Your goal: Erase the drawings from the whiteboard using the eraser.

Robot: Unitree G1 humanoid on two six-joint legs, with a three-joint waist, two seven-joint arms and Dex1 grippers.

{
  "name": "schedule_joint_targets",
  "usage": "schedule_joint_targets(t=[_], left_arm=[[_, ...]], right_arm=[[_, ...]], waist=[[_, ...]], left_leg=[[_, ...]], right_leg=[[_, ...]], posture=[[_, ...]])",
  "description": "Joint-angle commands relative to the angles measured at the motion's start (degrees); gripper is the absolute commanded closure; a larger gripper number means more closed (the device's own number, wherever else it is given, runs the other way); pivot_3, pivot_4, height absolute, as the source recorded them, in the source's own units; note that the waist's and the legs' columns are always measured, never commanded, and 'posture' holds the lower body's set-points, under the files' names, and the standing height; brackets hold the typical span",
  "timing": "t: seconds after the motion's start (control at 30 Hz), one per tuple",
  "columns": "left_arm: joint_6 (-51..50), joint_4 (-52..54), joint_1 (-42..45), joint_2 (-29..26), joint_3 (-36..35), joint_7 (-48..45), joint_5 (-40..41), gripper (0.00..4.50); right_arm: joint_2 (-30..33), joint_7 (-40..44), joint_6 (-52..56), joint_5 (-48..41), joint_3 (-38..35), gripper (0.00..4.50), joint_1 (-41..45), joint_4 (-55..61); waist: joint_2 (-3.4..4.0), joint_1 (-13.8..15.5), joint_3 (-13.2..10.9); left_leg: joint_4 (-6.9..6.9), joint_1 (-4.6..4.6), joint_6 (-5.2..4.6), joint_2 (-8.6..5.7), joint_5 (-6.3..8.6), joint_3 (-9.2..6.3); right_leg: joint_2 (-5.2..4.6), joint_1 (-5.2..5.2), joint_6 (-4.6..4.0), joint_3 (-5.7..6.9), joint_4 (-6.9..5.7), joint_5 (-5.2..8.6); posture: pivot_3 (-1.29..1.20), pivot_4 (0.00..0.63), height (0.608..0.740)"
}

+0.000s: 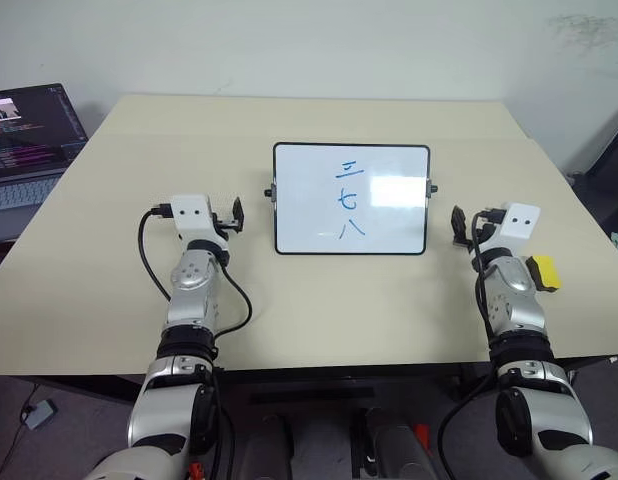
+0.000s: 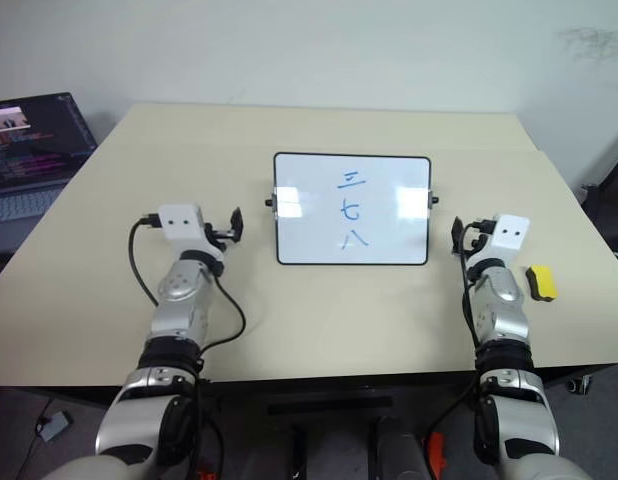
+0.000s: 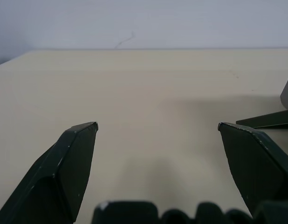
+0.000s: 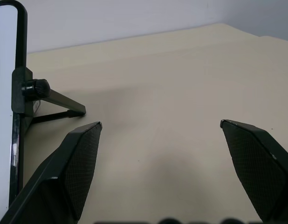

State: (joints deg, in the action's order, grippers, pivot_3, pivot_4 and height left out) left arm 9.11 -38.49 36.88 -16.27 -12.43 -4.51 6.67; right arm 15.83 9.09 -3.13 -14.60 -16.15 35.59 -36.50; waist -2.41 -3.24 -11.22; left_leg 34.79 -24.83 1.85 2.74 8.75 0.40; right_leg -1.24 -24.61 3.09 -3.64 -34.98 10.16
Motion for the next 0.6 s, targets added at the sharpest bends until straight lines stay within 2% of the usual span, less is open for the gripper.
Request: schedule_joint_targets(t=[0.03, 0.6], left_arm=[[0.3, 3.6, 0.3, -0.6, -0.5, -0.1, 0.4, 0.0], [-0.8, 4.0, 0.0, -1.7, -1.6, -1.8, 0.8, 0.0]], right_arm=[[0.3, 0.4, -1.4, 0.2, -0.2, 0.03, 2.0, 0.3], [0.5, 0.8, -1.0, 0.2, -0.1, 0.03, 2.4, 1.2]], waist=[[0.0, 0.0, 0.0], [0.0, 0.0, 0.0]], left_leg=[[0.0, 0.0, 0.0, 0.0, 0.0, 0.0], [0.0, 0.0, 0.0, 0.0, 0.0, 0.0]], right_leg=[[0.0, 0.0, 0.0, 0.0, 0.0, 0.0], [0.0, 0.0, 0.0, 0.0, -0.01, 0.0]], posture=[[0.0, 0.15, 0.74], [0.0, 0.15, 0.74]])
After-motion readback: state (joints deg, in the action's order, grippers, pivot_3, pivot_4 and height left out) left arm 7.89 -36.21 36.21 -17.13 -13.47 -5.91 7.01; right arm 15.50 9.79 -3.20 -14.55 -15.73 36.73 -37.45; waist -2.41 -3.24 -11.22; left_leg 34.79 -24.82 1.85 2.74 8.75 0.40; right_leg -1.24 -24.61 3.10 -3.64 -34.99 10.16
